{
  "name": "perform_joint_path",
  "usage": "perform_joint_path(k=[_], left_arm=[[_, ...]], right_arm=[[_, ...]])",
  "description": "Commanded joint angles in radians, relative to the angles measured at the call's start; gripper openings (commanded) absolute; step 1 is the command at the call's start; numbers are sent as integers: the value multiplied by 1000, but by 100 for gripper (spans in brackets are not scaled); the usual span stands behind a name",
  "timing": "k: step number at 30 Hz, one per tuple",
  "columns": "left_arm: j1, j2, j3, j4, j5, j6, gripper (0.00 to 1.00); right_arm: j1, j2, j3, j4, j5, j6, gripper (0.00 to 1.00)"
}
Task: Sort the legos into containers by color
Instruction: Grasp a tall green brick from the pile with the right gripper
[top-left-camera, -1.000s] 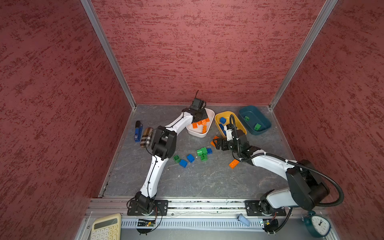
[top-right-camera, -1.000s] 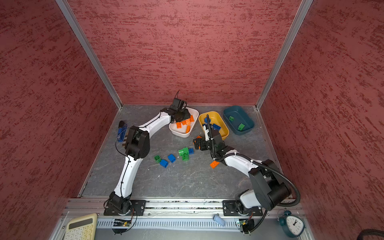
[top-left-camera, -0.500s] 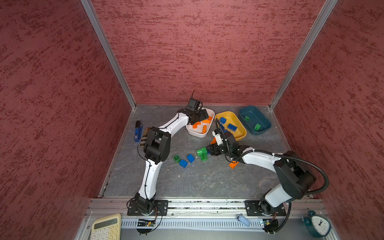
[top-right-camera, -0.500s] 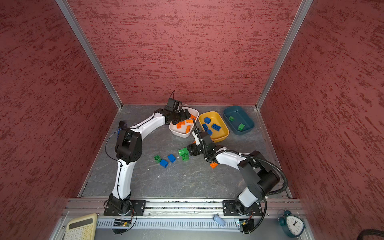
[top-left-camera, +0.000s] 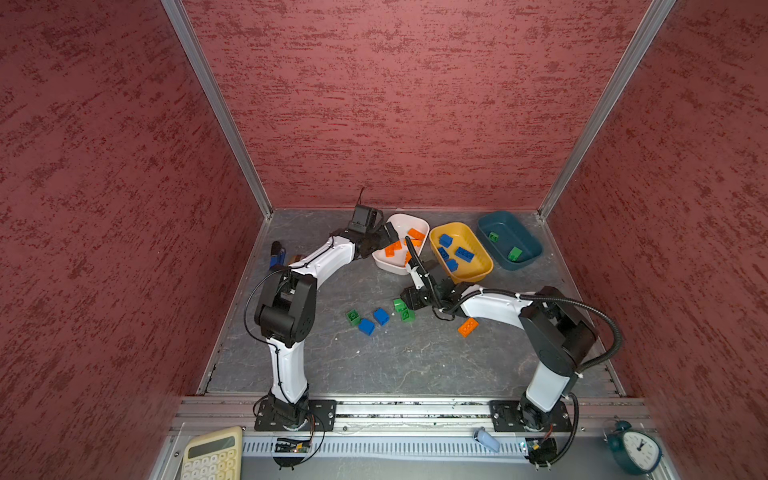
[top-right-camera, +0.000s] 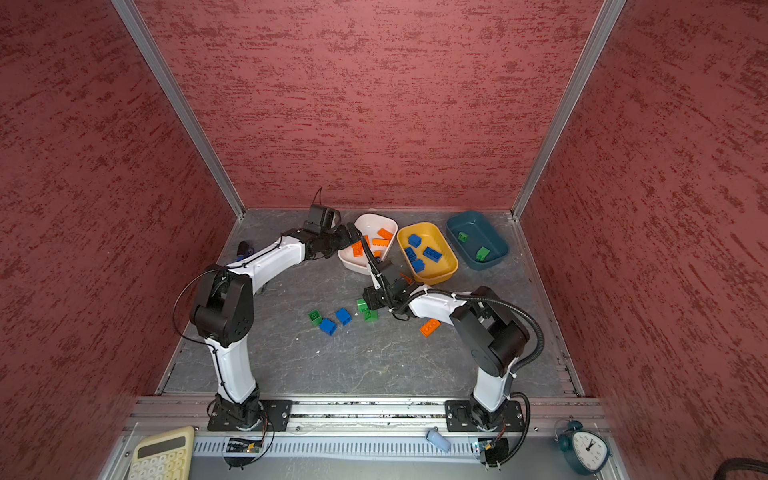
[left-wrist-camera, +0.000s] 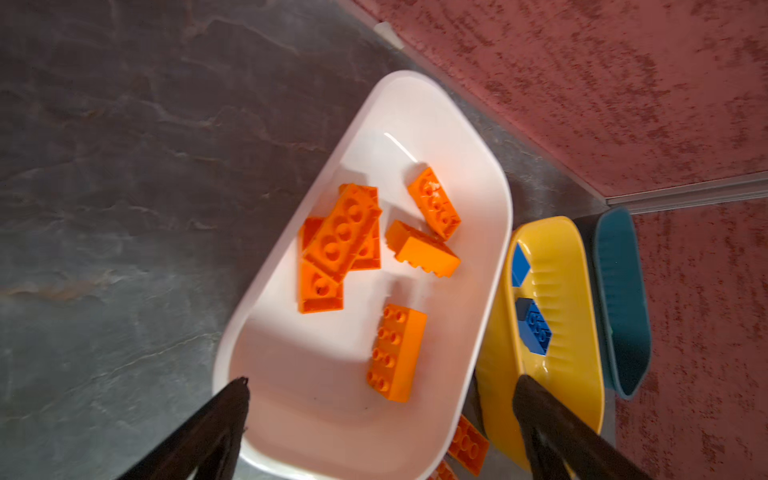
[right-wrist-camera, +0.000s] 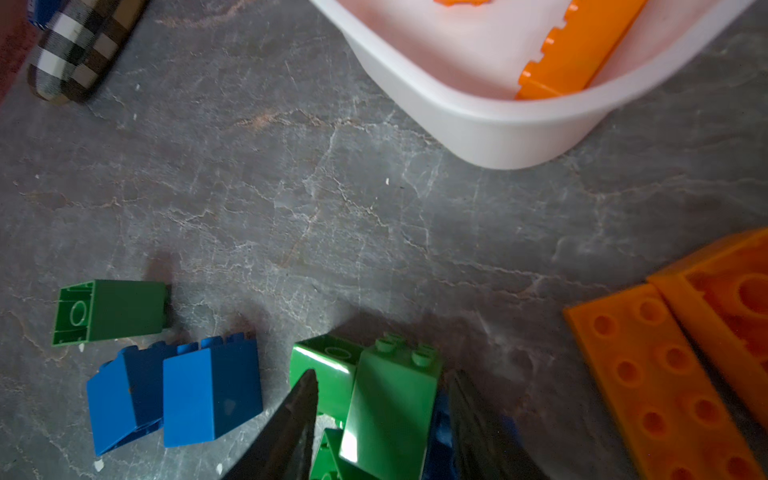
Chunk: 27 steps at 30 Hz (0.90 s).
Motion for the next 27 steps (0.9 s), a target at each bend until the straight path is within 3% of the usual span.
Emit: perform_joint_path(k=[1,6,12,20,27], left_arm=[[6,-61,-23,33,-11,-15,99],[13,-56,-20,15,-4,-20,100],[13,-53,-22,10,-8,-21,99],[13,-51,-25,-2,-18,-17,99],[17,-45,-35,-3,-19,-18,99]], right_arm=[[13,6,21,-54,52,-2,51],[16,22,28,-101,66,-39,46],[23,32,56,-165,179,-39,43],[58,98,137,-202,138,-106,48],[73,112,141,-236,93,-121,42]])
